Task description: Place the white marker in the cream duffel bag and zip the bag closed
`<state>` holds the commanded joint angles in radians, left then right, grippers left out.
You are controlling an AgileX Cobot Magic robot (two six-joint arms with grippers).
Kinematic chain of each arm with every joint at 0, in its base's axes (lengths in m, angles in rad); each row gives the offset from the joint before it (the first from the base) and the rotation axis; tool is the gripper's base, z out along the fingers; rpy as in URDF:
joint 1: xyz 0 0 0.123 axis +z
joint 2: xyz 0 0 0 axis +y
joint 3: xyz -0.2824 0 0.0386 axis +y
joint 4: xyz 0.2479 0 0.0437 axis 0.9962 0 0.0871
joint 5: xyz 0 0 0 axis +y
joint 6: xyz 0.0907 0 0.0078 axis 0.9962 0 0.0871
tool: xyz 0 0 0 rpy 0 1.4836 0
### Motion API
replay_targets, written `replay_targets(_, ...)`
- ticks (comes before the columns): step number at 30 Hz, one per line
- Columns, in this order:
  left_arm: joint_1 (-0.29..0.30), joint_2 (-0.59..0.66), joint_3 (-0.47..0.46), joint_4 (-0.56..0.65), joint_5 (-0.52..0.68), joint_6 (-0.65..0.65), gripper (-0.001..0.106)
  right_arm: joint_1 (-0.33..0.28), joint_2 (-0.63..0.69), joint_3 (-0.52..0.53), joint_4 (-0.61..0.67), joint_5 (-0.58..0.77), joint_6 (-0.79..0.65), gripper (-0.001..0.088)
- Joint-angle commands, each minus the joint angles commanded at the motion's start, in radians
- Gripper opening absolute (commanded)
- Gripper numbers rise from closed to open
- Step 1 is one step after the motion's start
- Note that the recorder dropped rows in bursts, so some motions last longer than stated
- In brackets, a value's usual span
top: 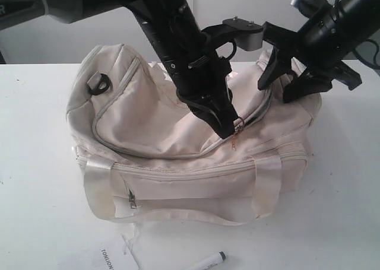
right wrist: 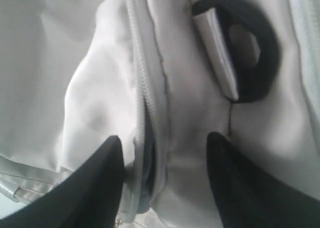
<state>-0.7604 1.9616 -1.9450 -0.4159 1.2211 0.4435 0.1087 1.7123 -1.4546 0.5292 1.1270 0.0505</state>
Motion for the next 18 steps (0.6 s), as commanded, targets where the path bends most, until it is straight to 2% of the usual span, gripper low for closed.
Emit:
replay_targets(14, 0.0, 0.0, 0.0, -0.002, 0.0, 0.0, 0.0, 0.0, 0.007, 0.004, 0.018, -0.051, -0.025, 0.049)
replay_targets(18, 0.0, 0.0, 0.0, -0.002, 0.0, 0.0, 0.0, 0.0, 0.015, 0.02, 0.028, -0.053, -0.028, 0.0452)
